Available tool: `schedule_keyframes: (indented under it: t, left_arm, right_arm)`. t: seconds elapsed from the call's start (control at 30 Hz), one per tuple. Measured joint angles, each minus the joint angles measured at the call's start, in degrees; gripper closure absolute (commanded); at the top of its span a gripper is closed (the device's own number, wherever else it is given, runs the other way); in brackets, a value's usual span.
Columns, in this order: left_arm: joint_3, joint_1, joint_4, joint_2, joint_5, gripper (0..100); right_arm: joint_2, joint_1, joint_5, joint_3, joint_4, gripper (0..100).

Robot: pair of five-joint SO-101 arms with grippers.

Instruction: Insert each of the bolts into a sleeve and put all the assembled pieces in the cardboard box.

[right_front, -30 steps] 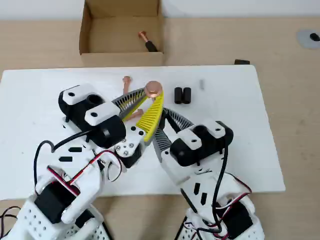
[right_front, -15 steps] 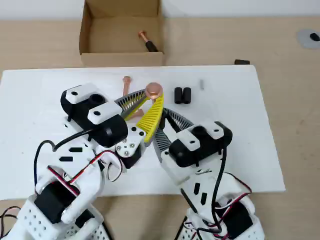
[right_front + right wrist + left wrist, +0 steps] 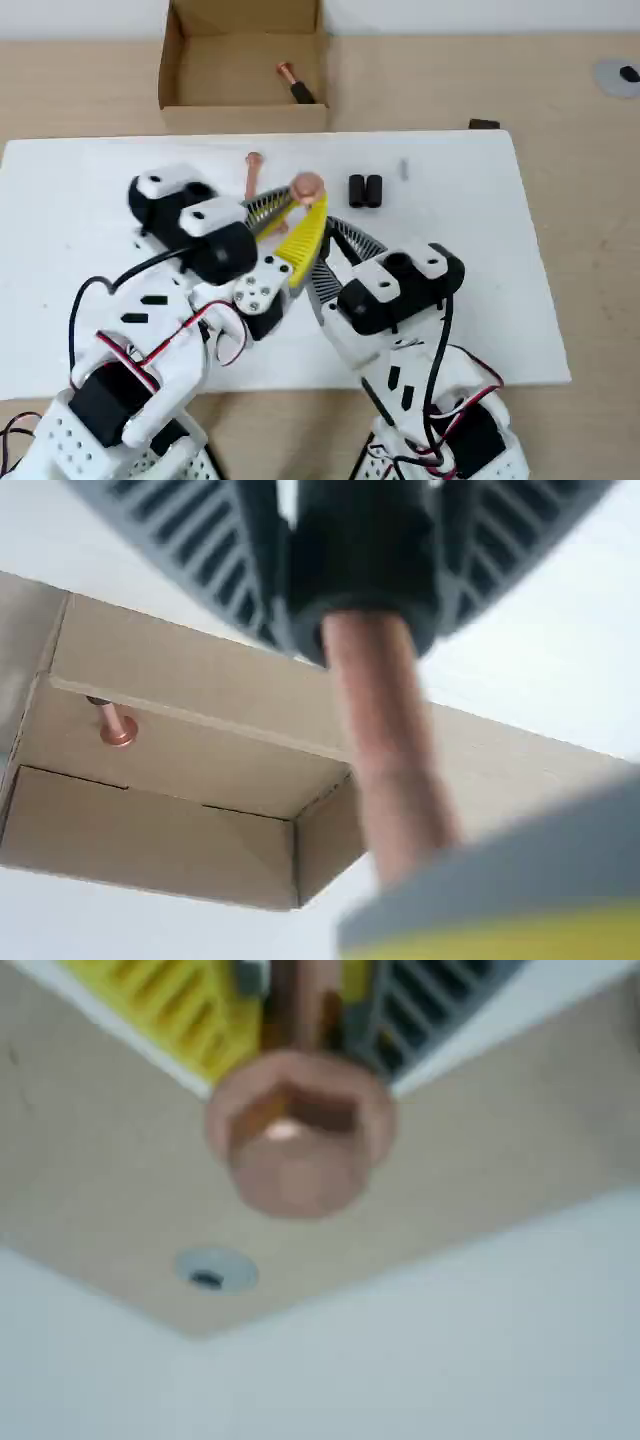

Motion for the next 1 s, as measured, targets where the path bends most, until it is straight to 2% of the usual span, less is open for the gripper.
schedule_keyframes:
  t: [0.23, 0.4, 0.77, 1.0]
  left_arm:
    - [-0.1, 0.1, 0.5, 0.0, -0.1, 98]
    - [-0.1, 0.1, 0.8, 0.0, -0.1, 88]
    - [0.0, 0.2, 7.9, -0.1, 4.7, 83]
    - [-2.9, -1.6, 12.8, 0.0, 4.9, 80]
  right_arm:
    - [0.0, 0.0, 0.0, 0.0, 0.0, 98.8]
    - [0.0, 0.0, 0.0, 0.0, 0.0, 98.8]
    - [0.0, 0.0, 0.2, 0.0, 0.0, 98.8]
    - [0.0, 0.0, 0.3, 0.0, 0.0, 98.8]
